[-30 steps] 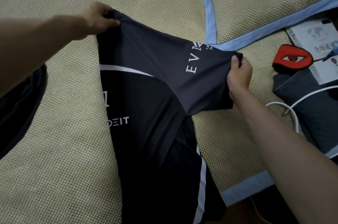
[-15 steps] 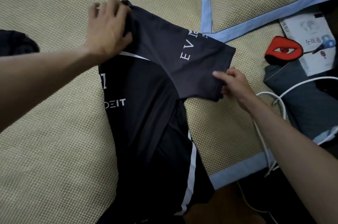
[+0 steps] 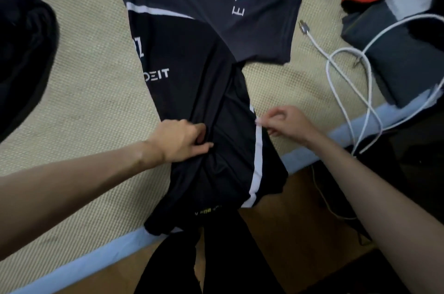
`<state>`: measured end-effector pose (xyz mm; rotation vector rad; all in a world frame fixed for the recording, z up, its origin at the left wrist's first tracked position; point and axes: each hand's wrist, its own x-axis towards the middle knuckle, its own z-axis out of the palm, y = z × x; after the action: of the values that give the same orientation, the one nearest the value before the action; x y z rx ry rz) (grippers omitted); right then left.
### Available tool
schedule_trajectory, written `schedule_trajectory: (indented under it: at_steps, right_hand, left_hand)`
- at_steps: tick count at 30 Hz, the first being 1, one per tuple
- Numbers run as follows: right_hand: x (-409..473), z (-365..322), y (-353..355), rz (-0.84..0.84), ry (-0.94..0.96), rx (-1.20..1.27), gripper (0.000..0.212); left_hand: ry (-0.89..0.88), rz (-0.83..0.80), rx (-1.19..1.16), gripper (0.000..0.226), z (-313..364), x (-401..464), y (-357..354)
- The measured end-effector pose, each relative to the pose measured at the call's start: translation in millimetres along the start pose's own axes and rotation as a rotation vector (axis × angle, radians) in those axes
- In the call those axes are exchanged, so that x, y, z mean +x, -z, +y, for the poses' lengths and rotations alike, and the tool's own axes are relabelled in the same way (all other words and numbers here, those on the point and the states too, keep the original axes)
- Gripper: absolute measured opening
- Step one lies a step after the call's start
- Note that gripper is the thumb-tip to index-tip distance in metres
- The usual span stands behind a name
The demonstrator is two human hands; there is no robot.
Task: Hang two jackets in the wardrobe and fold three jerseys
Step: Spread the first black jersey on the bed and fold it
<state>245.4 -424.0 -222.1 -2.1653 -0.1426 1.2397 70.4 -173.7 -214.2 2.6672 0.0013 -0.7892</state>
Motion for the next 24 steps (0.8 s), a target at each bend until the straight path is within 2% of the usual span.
schedule_trajectory:
  at_steps: [2,5,9,11,14,17,20,22,24]
  right_hand:
    - [-34,23,-26,-0.120,0.003,-0.108,0.037]
    - [-65,55,-54,-0.075,0.007,-0.192,0.039]
    - [-92,82,-68,-0.015,-0.052,0.016,0.030]
    - [-105,91,-70,-0.012,-0.073,0.076,0.034]
    - [-114,108,-73,0.058,-0.047,0.095,0.043]
    - [-113,127,-73,0.172,-0.071,0.020,0.040]
    - [-119,135,-73,0.259,-0.117,-0.219,0.046]
    - [-129,133,-77,0.381,-0.051,-0.367,0.050]
    - [-143,121,-87,0.469,0.092,-0.284,0.050]
  left_hand:
    - [0.138,-0.050,0.019,0.060,8,-28,-15]
    - [0.327,-0.123,-0.039,0.075,12,-63,-36]
    - [0.392,-0.232,-0.278,0.064,18,-99,-64]
    - [0.418,-0.197,-0.418,0.059,21,-111,-70]
    - [0.445,-0.139,-0.611,0.037,28,-125,-68]
    - [0.433,-0.018,-0.667,0.019,35,-137,-60]
    - [0.383,0.168,-0.661,0.019,54,-147,-47]
    - [0.330,0.202,-0.734,0.027,75,-151,-41]
    - [0.269,0.188,-0.808,0.037,98,-150,-37]
